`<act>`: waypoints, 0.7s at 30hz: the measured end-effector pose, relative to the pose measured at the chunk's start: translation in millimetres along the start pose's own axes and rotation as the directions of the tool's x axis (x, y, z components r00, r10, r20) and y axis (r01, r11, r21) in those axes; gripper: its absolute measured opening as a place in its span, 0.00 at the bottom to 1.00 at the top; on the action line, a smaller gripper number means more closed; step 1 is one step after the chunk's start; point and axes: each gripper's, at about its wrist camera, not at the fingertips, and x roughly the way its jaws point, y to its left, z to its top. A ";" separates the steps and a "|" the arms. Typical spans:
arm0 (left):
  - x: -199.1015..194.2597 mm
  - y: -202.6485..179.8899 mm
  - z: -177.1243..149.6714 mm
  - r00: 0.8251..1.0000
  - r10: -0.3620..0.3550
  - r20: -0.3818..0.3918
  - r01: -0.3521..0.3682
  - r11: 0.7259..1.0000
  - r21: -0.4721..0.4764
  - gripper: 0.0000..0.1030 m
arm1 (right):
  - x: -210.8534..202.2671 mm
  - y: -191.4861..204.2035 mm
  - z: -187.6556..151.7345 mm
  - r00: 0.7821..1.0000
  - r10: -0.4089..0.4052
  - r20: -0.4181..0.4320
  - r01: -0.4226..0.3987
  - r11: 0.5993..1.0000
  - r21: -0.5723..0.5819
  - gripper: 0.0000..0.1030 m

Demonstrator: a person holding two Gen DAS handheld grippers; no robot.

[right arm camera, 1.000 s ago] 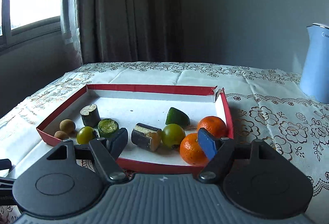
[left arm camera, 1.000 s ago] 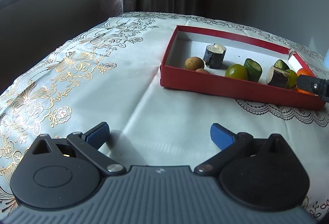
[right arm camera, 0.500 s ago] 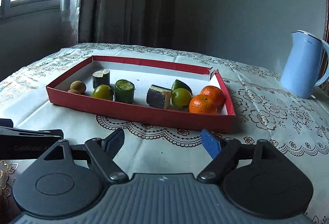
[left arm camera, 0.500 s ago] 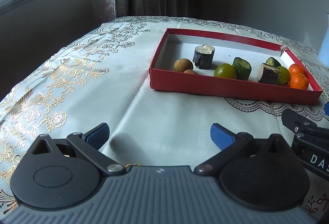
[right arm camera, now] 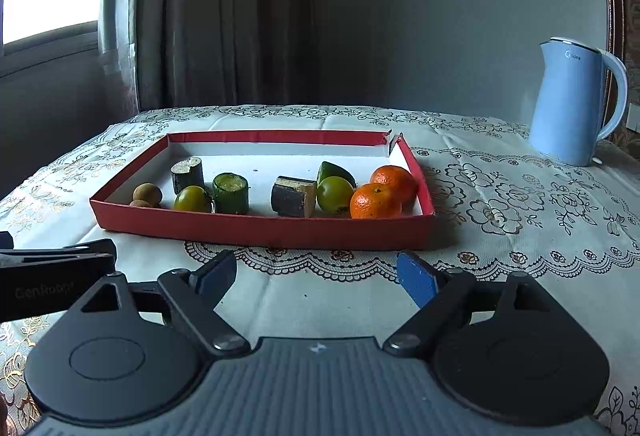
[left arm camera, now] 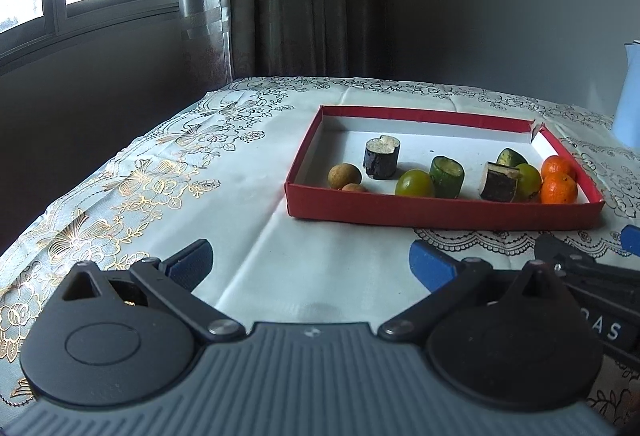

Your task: Organize fruits

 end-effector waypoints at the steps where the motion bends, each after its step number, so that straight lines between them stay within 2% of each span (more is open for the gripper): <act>1: 0.2 0.6 0.2 1.000 -0.009 -0.005 0.009 1.000 -0.002 1.00 | -1.3 0.3 0.6 1.000 -0.007 0.006 0.007 1.000 -0.004 0.85; 14: 2.3 1.8 0.4 0.998 -0.046 -0.048 0.046 0.999 0.003 1.00 | -14.3 1.0 7.8 0.999 -0.012 0.053 0.013 1.000 -0.023 0.85; 18: 4.3 4.2 0.0 0.996 -0.075 -0.057 0.074 0.997 -0.016 1.00 | -16.3 -0.3 8.9 0.998 -0.010 0.058 0.011 1.000 -0.021 0.85; 21: 5.9 5.6 -0.3 0.995 -0.071 -0.064 0.070 0.997 -0.025 1.00 | -18.0 -1.8 10.1 0.998 -0.009 0.064 0.010 1.000 -0.017 0.85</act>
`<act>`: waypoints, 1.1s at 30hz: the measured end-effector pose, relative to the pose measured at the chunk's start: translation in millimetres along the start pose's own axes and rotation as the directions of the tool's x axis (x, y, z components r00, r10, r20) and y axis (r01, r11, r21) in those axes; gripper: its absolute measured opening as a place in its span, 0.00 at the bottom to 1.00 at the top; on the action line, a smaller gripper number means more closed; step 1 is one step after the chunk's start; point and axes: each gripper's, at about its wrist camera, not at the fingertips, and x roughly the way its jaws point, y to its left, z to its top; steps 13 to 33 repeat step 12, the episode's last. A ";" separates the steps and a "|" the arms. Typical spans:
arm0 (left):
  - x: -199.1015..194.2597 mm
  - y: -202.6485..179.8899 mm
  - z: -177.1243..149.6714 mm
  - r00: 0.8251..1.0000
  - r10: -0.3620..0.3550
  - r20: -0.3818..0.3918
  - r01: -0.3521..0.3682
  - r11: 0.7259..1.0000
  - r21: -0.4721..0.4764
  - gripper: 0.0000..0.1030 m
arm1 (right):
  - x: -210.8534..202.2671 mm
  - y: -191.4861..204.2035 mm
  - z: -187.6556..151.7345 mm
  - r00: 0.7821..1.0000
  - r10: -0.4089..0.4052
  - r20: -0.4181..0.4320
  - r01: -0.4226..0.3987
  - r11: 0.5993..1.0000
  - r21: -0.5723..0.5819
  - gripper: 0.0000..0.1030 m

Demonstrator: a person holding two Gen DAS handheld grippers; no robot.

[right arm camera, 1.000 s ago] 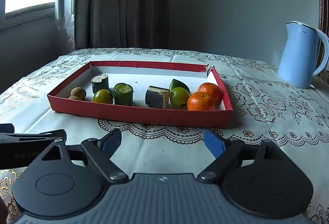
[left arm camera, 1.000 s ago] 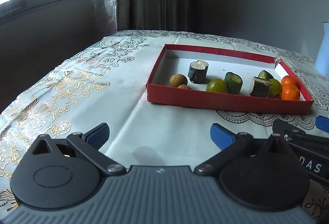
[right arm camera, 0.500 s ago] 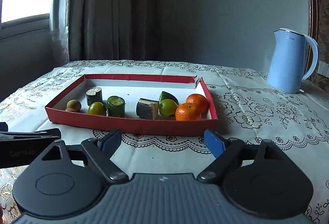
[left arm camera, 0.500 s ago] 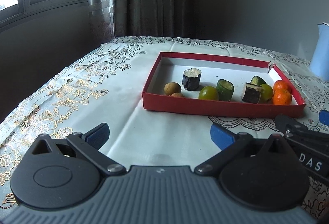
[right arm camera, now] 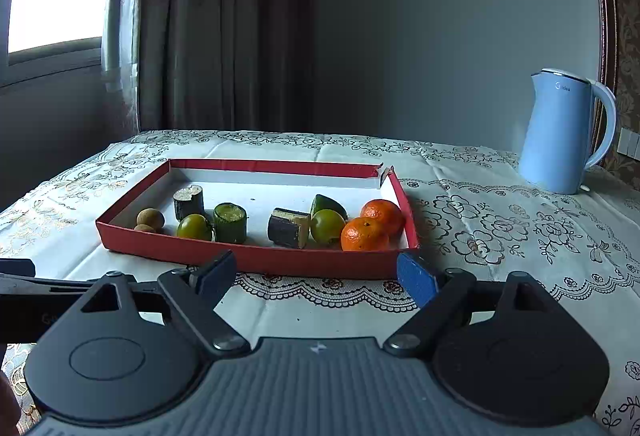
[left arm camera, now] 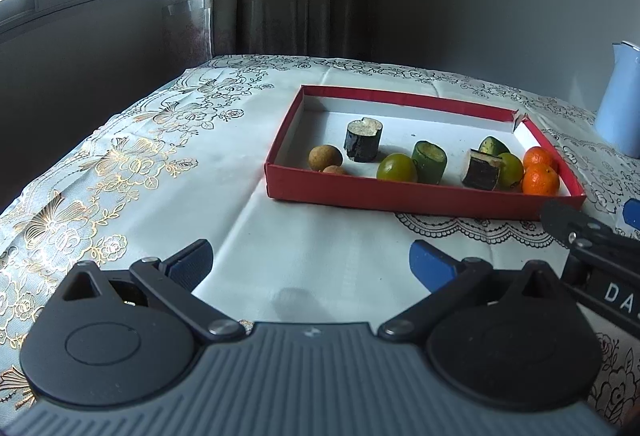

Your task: Organize fruits

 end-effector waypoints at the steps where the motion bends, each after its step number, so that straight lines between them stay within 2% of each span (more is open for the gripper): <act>1: 0.1 0.0 -0.2 1.000 0.006 0.003 -0.006 1.000 0.001 1.00 | -0.4 0.0 0.7 1.000 0.000 0.001 0.000 1.000 0.001 0.85; 9: -2.1 -7.6 -6.0 0.998 0.056 0.041 -0.058 0.998 0.037 1.00 | -3.2 1.2 2.5 1.000 0.009 0.007 -0.009 1.000 -0.005 0.85; 33: -3.4 -12.1 -7.2 0.997 0.058 0.056 -0.061 0.996 0.059 1.00 | -3.9 1.1 2.5 1.000 0.014 0.008 -0.014 1.000 -0.005 0.85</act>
